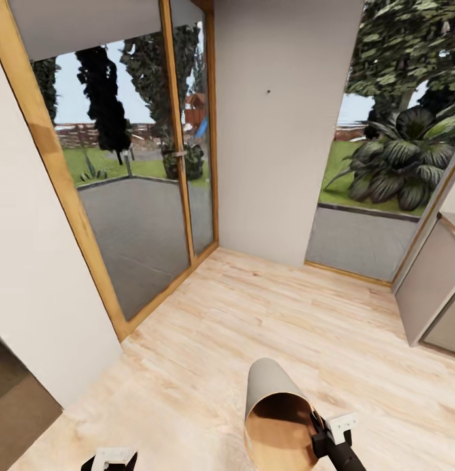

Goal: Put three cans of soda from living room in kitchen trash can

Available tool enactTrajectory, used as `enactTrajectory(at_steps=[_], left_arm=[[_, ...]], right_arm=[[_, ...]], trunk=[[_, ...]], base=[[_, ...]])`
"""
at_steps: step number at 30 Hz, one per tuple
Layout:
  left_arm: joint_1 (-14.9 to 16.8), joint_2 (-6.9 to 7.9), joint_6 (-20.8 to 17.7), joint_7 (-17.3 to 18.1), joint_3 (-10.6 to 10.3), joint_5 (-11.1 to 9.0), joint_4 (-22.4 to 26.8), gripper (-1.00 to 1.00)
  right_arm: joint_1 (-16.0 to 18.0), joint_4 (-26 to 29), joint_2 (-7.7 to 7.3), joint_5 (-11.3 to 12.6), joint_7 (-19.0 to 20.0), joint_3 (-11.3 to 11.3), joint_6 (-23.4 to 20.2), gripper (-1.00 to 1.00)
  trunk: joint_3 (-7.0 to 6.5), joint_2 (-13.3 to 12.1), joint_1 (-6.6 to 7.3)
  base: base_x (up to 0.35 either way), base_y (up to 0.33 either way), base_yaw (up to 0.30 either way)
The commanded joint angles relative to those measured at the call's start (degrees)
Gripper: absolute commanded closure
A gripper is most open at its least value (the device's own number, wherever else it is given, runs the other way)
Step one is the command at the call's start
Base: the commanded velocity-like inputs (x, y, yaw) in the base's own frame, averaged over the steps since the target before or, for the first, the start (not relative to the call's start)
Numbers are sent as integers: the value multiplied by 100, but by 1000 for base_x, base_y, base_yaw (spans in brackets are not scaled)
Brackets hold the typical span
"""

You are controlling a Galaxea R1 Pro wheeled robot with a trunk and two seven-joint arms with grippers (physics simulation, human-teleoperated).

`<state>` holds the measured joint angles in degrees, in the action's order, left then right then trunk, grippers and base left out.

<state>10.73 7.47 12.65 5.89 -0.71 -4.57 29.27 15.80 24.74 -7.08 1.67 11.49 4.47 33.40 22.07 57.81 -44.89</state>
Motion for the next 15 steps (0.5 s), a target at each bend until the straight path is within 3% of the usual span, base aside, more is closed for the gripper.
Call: enactTrajectory(at_steps=[1, 15], left_arm=[[0, 0, 0, 0, 0, 0, -1, -100], [0, 0, 0, 0, 1, 0, -1, -100]], right_arm=[[2, 13, 2, 26, 55, -16, -1, 100], [3, 4, 24, 24, 55, -16, -1, 100]], trunk=[[-1, 0, 0], [-1, 0, 0]], base=[[-281, 0, 225], [-262, 0, 242]])
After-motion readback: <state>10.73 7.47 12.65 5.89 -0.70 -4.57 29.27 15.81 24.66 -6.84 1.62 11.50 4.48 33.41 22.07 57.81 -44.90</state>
